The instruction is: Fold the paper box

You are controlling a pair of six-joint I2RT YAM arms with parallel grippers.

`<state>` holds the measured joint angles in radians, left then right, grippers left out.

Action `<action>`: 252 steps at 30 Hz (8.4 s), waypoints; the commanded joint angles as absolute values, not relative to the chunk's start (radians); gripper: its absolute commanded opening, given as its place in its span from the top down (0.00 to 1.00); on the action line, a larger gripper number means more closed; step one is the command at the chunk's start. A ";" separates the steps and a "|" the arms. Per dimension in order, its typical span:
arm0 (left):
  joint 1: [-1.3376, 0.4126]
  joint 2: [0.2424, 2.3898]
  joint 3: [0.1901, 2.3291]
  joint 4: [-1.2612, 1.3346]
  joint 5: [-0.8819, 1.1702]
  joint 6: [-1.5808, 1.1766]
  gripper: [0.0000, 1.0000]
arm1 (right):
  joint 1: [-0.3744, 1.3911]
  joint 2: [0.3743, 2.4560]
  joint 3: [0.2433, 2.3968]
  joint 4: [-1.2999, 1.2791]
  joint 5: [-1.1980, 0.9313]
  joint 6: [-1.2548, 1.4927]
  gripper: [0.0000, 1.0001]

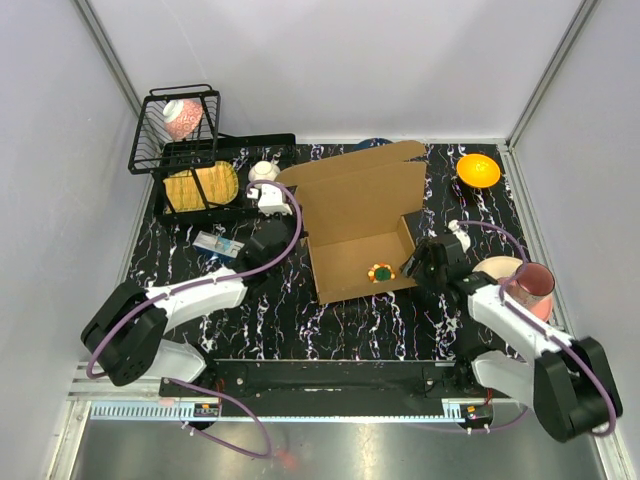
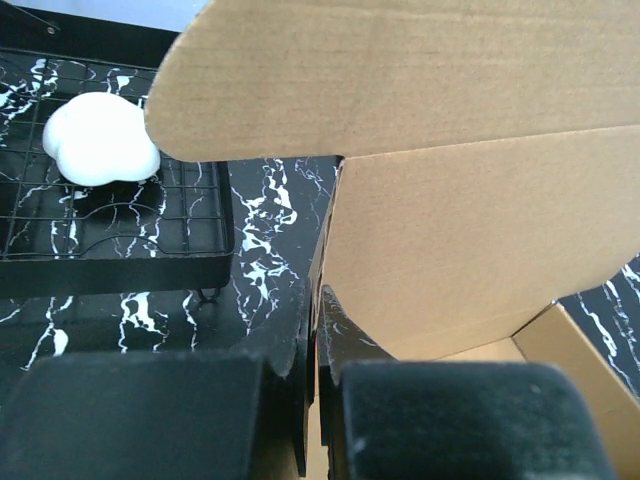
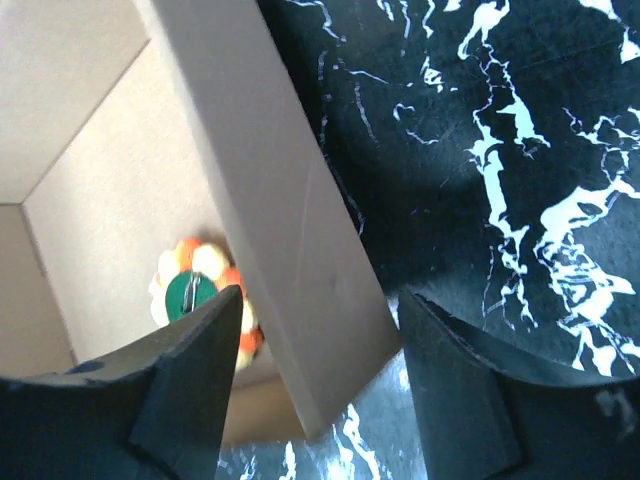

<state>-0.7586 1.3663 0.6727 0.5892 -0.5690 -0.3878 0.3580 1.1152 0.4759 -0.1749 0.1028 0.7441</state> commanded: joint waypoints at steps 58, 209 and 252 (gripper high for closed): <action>-0.528 1.198 0.736 0.218 0.055 0.061 1.00 | 0.328 1.827 1.074 0.180 0.192 0.193 0.36; -0.472 1.376 0.868 0.097 -0.123 -0.329 1.00 | 0.517 1.347 0.811 0.125 0.250 0.437 1.00; -0.525 1.282 0.875 0.069 0.037 -1.034 1.00 | 0.707 1.043 0.729 -0.293 0.348 0.850 1.00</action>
